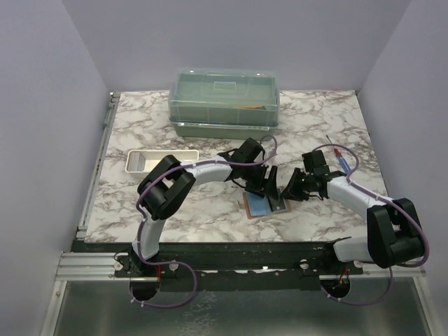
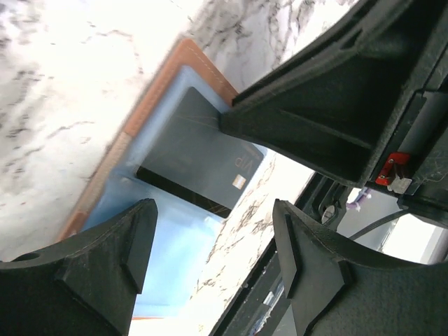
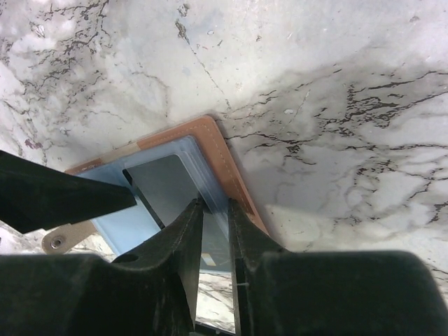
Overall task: Put the credit cards into the card holder
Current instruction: Insert the credit card into the card holder, then pick up the credit card from the storage box.
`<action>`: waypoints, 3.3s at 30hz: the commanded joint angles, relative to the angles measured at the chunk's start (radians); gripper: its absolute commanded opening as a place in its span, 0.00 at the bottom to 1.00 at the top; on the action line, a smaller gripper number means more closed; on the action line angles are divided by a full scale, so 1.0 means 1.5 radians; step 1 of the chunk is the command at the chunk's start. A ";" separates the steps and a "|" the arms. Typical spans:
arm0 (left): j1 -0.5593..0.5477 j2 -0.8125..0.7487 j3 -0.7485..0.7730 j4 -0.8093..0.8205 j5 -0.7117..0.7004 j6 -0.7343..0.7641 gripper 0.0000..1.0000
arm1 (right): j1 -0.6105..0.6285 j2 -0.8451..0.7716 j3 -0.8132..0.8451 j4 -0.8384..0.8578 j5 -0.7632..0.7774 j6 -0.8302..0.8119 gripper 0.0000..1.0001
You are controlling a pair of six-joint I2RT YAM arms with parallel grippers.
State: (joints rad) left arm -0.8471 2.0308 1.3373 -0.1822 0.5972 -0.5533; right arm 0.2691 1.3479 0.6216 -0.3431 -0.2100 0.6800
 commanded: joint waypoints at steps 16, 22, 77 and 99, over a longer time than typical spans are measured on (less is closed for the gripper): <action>0.026 0.114 0.180 -0.008 0.047 -0.039 0.73 | -0.014 0.042 0.016 0.032 0.015 0.004 0.24; 0.075 0.023 0.113 -0.025 0.064 -0.036 0.75 | -0.026 0.064 0.095 -0.022 0.077 -0.054 0.24; 0.559 -0.144 0.000 -0.396 -0.792 0.258 0.65 | -0.025 -0.022 0.088 0.060 -0.311 -0.168 0.58; 0.559 -0.139 0.025 -0.423 -0.758 0.256 0.31 | -0.025 -0.016 0.091 0.056 -0.310 -0.169 0.58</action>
State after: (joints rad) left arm -0.0151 1.8050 1.3483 -0.7914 -0.5495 -0.1711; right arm 0.2337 1.3327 0.7647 -0.2699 -0.6540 0.4286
